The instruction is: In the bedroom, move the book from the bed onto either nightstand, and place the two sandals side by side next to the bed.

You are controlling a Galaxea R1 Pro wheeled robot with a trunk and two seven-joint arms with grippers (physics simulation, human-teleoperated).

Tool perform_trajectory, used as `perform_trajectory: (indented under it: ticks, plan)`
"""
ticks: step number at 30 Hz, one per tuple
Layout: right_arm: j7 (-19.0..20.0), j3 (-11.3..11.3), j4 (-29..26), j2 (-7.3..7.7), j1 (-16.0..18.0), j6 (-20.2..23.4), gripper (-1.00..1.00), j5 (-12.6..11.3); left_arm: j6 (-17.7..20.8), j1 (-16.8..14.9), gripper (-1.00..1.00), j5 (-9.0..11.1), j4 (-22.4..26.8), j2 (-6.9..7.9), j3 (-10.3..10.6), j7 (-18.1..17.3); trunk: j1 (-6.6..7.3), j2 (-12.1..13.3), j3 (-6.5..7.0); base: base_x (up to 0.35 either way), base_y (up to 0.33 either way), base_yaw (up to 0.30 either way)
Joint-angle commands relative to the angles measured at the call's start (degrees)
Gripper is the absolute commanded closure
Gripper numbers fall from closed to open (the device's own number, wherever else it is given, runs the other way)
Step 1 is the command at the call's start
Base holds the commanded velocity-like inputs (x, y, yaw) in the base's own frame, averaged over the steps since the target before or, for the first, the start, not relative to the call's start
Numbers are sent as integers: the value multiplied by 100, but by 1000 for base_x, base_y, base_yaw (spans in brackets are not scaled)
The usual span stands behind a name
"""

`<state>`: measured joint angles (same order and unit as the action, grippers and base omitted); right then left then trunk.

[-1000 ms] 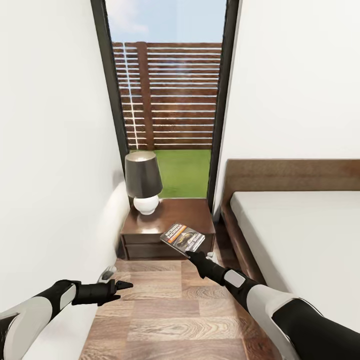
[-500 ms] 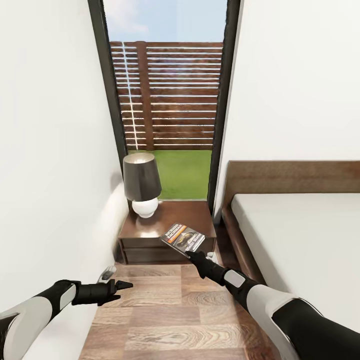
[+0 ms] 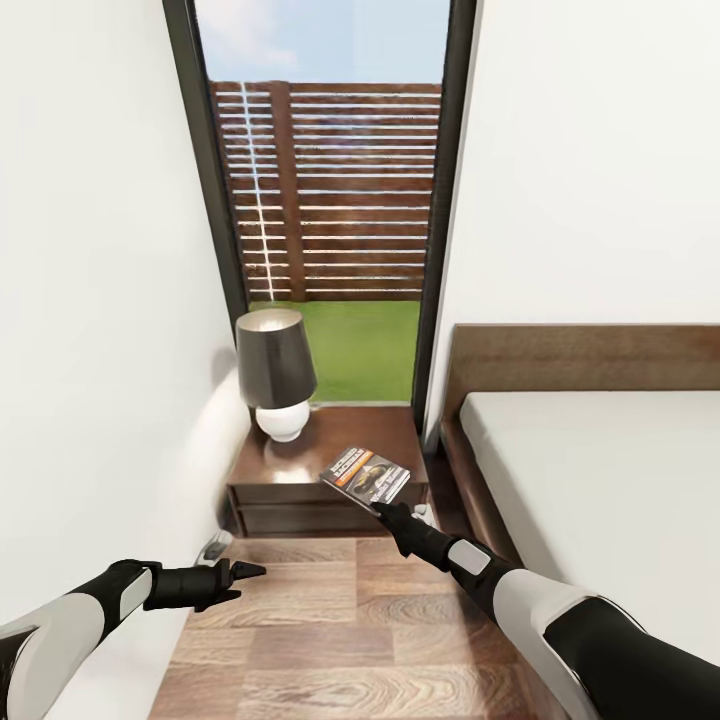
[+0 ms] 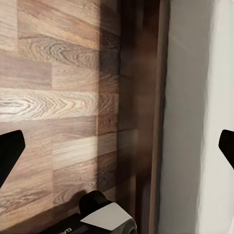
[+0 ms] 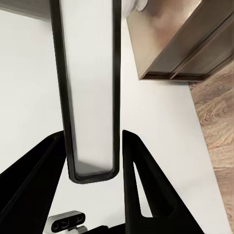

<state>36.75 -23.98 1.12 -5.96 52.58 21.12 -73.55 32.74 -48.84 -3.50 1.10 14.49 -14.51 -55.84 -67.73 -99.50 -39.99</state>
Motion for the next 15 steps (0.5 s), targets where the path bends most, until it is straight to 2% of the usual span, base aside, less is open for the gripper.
perform_trajectory:
  ticks: [1, 15]
  plan:
    - [16, -35, 11, -1, 7, 33, 100, -63, 45, -2, -100, -37, 4, 1, -43, -13, 0, -3, -5, 50, -38, 0]
    - [16, -28, 11, -1, 7, 39, 100, -64, 48, -2, -100, -35, 4, 1, -43, 15, 0, -3, -5, 11, -8, 0]
